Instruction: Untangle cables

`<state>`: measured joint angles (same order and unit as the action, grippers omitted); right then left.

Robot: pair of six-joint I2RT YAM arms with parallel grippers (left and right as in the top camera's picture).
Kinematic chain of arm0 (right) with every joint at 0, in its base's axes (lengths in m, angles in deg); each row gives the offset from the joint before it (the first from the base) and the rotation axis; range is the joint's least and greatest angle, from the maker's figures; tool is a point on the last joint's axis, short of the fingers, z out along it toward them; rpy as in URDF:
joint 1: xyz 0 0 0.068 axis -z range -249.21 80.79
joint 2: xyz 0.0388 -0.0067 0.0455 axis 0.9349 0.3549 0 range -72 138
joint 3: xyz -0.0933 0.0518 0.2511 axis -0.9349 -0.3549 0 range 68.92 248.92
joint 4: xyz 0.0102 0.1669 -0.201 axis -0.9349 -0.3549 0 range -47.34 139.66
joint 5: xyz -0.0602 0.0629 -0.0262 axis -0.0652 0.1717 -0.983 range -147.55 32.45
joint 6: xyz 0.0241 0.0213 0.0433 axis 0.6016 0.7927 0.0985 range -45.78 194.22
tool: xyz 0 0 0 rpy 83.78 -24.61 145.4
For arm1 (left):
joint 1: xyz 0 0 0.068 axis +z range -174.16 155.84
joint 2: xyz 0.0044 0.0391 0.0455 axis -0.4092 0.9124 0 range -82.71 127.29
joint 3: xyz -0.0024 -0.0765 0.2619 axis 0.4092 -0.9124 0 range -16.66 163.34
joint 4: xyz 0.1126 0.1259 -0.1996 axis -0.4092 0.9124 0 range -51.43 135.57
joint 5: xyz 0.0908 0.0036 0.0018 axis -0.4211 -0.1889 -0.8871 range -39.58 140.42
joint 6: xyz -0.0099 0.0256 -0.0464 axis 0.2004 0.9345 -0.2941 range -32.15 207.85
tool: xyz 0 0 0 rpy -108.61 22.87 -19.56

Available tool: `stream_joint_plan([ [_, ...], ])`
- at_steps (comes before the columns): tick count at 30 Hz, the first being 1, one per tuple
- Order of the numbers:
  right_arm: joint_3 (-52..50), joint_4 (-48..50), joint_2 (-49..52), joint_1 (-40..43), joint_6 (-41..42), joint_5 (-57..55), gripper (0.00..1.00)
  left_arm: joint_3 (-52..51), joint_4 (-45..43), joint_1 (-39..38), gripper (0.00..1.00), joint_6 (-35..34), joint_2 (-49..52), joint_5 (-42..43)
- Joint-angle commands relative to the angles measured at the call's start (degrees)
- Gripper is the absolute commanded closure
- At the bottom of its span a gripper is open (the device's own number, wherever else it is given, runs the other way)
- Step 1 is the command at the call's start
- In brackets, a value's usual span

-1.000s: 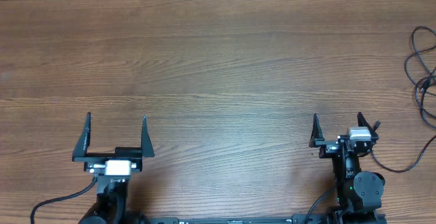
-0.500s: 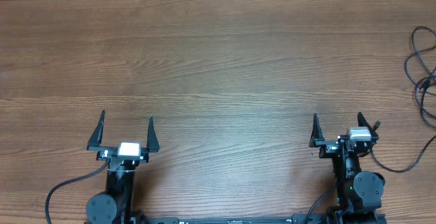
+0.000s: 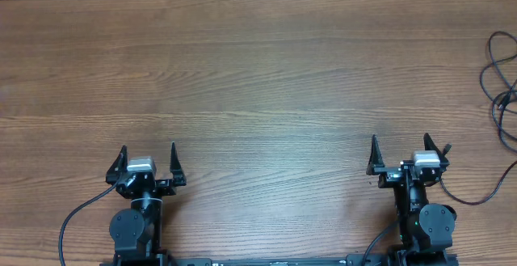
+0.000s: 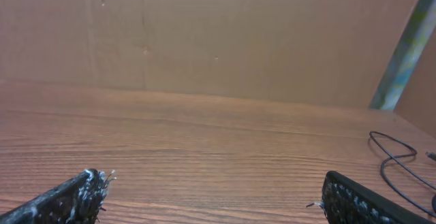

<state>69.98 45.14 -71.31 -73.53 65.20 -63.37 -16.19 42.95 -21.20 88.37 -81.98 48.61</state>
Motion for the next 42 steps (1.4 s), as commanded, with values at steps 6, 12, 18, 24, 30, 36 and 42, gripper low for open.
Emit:
stream_joint_plan([
  [6,-0.6,0.3,-0.5,-0.1,-0.1,-0.1,0.00,-0.2,0.1,-0.4,0.00,-1.3,-0.5,0.6],
  [12,-0.6,0.3,-0.5,-0.1,-0.1,-0.1,0.00,-0.2,0.2,-0.4,0.00,-7.5,-0.5,0.3],
  [18,-0.6,0.3,-0.5,-0.1,-0.1,-0.1,0.00,-0.2,0.1,-0.4,0.01,-7.8,-0.5,0.3],
  [24,-0.6,0.3,-0.5,-0.1,-0.1,-0.1,0.00,-0.2,0.0,-0.4,0.00,-7.8,-0.5,0.3],
  [30,-0.6,0.3,-0.5,-0.1,-0.1,-0.1,0.00,-0.2,0.0,-0.4,0.00,-7.8,-0.5,0.3],
  [36,-0.6,0.3,-0.5,-0.1,-0.1,-0.1,0.00,-0.2,0.0,-0.4,0.00,-7.8,-0.5,0.3],
  [42,-0.6,0.3,-0.5,-0.1,-0.1,-0.1,0.00,-0.2,0.0,-0.4,0.00,-7.8,-0.5,0.3],
])
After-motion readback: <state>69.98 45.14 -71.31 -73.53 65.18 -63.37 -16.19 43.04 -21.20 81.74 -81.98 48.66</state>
